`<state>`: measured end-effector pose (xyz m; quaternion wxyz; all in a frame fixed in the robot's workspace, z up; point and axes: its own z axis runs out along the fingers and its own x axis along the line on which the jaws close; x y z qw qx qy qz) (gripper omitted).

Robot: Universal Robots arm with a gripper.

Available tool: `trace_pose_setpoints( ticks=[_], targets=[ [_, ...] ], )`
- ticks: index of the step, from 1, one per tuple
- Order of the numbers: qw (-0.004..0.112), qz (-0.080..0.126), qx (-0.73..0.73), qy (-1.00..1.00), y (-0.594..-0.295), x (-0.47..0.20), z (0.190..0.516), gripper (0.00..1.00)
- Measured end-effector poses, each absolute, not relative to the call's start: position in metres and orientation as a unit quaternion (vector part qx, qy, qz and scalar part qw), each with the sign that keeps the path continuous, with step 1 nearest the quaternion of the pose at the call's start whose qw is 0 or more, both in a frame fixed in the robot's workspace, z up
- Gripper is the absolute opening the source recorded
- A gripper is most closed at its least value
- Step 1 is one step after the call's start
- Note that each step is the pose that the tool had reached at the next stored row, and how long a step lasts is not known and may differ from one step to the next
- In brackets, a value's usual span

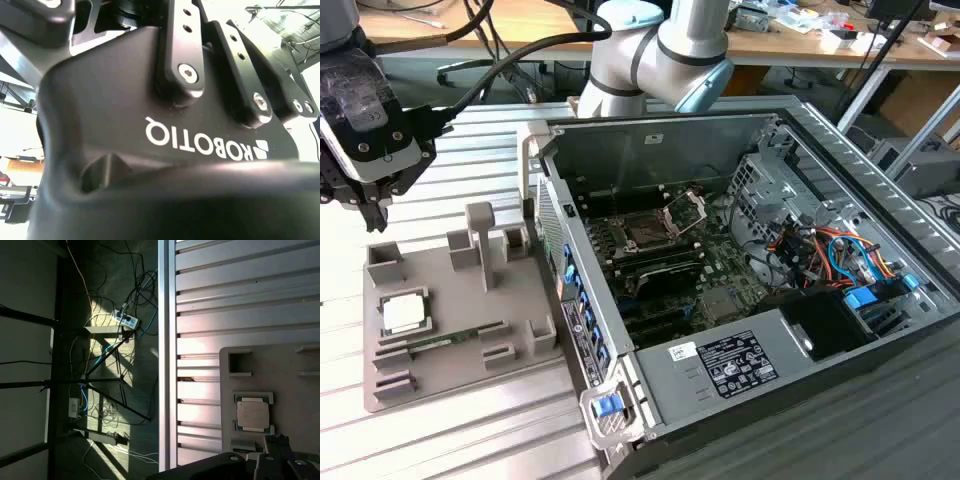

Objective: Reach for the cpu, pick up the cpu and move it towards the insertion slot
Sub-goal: 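Reach for the cpu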

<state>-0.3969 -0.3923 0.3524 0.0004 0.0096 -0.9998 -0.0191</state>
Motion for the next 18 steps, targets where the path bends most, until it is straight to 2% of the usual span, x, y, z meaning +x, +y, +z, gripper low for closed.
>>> trace_pose_setpoints(
  ticks=[18],
  targets=[
    [0.000,-0.019,0.010,-1.000,-0.3923,-0.3969,0.3489,0.11]
  ],
)
